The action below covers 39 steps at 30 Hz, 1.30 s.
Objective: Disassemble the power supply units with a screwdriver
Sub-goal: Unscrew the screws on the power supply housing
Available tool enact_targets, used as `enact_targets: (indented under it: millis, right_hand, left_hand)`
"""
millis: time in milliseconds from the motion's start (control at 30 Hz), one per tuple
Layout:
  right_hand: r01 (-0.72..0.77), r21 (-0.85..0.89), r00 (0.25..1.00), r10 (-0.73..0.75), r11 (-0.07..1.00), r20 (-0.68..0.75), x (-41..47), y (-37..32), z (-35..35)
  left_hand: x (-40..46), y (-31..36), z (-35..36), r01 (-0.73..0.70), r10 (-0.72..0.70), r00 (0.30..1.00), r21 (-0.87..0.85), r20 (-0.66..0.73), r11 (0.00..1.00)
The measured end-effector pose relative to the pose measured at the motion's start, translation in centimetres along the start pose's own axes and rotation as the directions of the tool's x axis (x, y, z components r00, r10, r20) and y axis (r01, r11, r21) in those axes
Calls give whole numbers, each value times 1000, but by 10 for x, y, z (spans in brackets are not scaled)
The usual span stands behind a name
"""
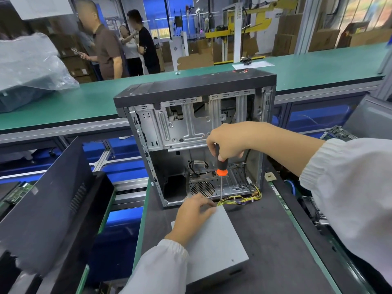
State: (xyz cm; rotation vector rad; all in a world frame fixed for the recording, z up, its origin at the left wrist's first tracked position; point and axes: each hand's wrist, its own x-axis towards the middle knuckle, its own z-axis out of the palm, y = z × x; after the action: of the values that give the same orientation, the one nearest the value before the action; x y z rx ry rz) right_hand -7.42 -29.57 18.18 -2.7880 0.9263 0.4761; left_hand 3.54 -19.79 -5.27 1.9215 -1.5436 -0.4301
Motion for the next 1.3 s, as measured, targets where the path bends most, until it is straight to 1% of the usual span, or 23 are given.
enact_targets:
  millis: [33,100,167,200,233,267,300,367,500,633,700,767,800,867,900,967,1033,1167,1233,1300]
  right_hand:
    - [-7,5,1000,7,1000,4,-1,2,2]
    - [-18,7,1000,18,1000,10,-3,6,5]
    - [-29,11,1000,28,1000,12,-5,9,7]
    - [-32,15,999,32,999,11,-6,10,8]
    - [-33,21,999,33,999,9,-6,12,9]
    - [-33,27,999,33,999,5,-8,13,10]
    - [-31,33,1000,31,999,1,-9,14,11]
    - [-32,41,999,32,999,-3,-12,16,12]
    - [-31,25,999,30,999,9,-17,17,15]
    - [-18,-3,1000,18,1000,4,-21,16,19]
    - [-12,-9,1000,12,1000,5,-23,15,20]
    - [-6,-15,1000,7,1000,11,-25,15,21]
    - [-4,-18,1000,5,1000,12,-26,15,21]
    - [-1,-28,1000,1,1000,15,-28,15,22]
    - [0,-35,1000,0,999,16,-28,15,22]
    - [1,-40,1000,-1,999,15,-29,15,22]
    - [5,-36,1000,-5,999,11,-29,15,23]
    - [11,-18,1000,-11,1000,-4,-30,14,24]
    - [14,-11,1000,-14,1000,-4,-31,13,25]
    - [13,-7,1000,-13,1000,0,-33,11,25]
  left_hand:
    - [0,3,0,-21,21,1000,82,4,996]
    - [3,5,-1,-68,68,998,189,4,980]
    - [5,8,-1,-148,144,989,328,35,933]
    - [7,11,-2,-210,212,976,431,44,877]
    - [8,11,-3,-273,281,957,534,68,800]
    - [8,14,-4,-320,329,939,605,100,729]
    - [9,16,-4,-340,335,932,650,137,679]
    - [10,15,-2,-363,281,930,707,236,607]
    - [14,17,0,-413,283,905,813,317,410]
    - [19,17,1,-466,267,881,815,390,345]
    - [21,17,0,-497,262,863,821,432,281]
    - [24,18,-1,-524,248,847,816,470,244]
    - [25,18,-2,-533,242,842,812,482,239]
    - [28,15,-2,-514,210,857,815,471,267]
    - [28,14,0,-487,185,874,819,450,305]
    - [29,14,2,-420,133,906,808,402,413]
    - [29,15,2,-387,125,918,786,376,483]
    - [27,13,-12,-476,182,868,672,462,567]
    - [27,14,-18,-501,163,846,652,508,569]
    - [28,16,-18,-496,133,841,649,524,577]
